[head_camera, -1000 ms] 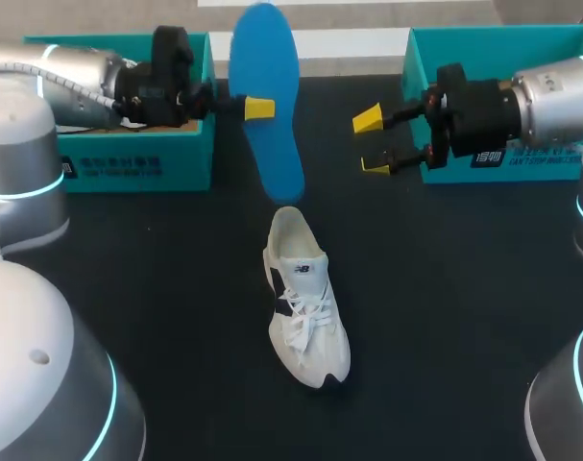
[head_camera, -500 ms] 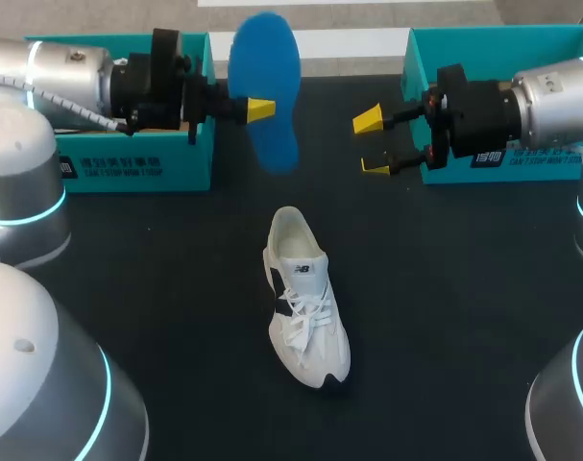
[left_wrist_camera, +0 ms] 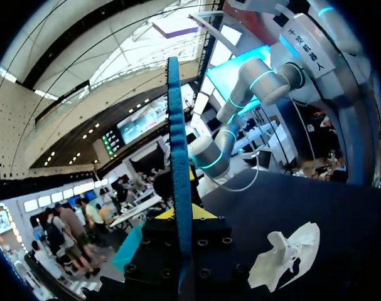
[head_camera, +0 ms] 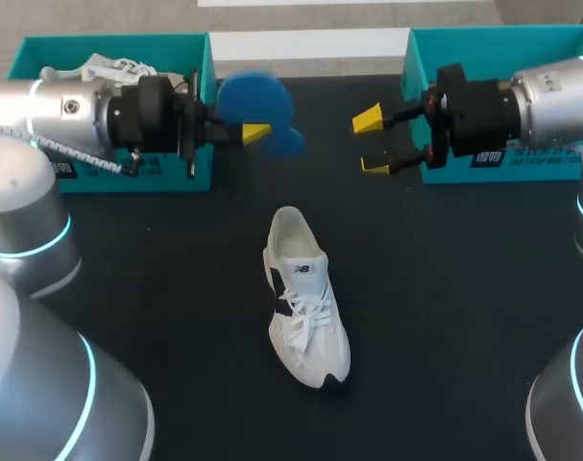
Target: Take the shoe out of the shoebox, open the shoe tongue, remove and reinsert the insole, then place the shoe into the shoebox
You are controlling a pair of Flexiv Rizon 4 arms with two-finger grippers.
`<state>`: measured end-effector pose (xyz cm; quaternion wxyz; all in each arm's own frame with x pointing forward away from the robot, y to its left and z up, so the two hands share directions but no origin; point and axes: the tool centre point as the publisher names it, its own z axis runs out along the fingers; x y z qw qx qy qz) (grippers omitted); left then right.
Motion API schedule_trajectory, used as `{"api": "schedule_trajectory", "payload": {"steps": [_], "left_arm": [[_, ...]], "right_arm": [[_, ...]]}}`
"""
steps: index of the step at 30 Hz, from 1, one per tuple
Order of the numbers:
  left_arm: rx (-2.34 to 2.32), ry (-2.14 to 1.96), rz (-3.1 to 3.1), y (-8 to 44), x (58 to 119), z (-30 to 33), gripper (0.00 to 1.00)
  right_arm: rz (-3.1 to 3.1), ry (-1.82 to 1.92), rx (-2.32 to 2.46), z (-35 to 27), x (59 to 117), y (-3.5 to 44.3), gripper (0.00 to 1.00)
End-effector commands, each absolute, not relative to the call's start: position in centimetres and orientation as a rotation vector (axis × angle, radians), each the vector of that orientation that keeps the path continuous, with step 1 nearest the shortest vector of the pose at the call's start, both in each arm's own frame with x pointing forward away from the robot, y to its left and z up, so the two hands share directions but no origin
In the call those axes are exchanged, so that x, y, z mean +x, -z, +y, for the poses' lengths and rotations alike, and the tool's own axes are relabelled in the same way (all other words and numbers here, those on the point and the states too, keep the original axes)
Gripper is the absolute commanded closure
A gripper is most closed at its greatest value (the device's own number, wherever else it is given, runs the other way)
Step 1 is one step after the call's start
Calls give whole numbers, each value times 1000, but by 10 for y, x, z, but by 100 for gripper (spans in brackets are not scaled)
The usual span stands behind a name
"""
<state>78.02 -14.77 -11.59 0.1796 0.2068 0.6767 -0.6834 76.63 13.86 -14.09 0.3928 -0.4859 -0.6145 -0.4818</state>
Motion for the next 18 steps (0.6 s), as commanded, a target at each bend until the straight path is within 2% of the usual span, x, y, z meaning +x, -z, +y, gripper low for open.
{"api": "schedule_trajectory", "payload": {"steps": [1,4,18], "left_arm": [[781,1743,1672,123,779,-147,100],[751,1615,1638,128,782,-148,100],[751,1615,1638,128,782,-148,100]], "right_arm": [[-1560,1223,-1235,140,767,142,0],[-1560,1223,-1235,140,767,142,0],[-1560,1223,-1235,140,767,142,0]]}}
